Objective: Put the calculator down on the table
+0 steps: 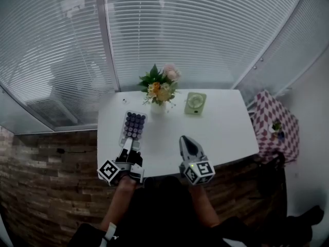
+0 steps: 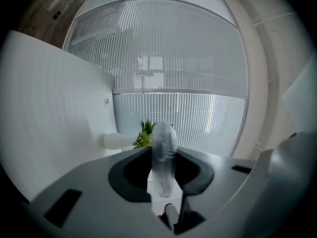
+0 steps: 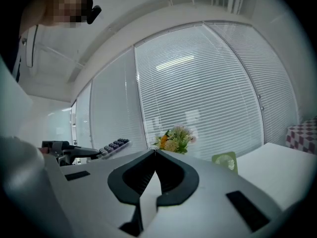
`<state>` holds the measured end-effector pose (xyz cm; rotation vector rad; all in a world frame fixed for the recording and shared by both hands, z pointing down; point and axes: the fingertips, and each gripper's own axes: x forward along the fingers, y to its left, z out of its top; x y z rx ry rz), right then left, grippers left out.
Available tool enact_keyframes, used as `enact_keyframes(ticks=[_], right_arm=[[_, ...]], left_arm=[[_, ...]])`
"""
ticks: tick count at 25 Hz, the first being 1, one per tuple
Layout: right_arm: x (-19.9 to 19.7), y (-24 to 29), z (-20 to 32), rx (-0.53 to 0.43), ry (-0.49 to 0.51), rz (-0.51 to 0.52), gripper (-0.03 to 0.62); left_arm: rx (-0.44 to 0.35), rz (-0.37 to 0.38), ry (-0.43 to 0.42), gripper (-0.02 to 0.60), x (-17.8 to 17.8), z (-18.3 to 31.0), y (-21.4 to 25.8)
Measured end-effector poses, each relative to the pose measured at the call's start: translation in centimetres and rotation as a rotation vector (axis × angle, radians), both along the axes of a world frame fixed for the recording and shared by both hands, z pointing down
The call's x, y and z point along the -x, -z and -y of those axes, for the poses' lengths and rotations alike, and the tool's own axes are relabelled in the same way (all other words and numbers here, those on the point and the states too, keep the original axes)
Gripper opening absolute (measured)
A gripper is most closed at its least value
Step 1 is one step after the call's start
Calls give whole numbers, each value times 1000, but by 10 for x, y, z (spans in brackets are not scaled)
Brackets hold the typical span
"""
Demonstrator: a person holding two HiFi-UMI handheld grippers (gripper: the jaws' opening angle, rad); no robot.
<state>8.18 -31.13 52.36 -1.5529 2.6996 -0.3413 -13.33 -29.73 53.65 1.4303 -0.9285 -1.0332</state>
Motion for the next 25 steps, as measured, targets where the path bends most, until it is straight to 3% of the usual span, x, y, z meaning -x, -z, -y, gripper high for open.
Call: enact_keyframes(ticks=[15, 25], right_arm=[[5, 2, -4, -6, 7, -14, 6], [15, -1, -6, -6, 31, -31, 6]], left_arm=[[72, 107, 15, 101, 12, 11, -55], [198, 117, -7, 101, 11, 22, -122]])
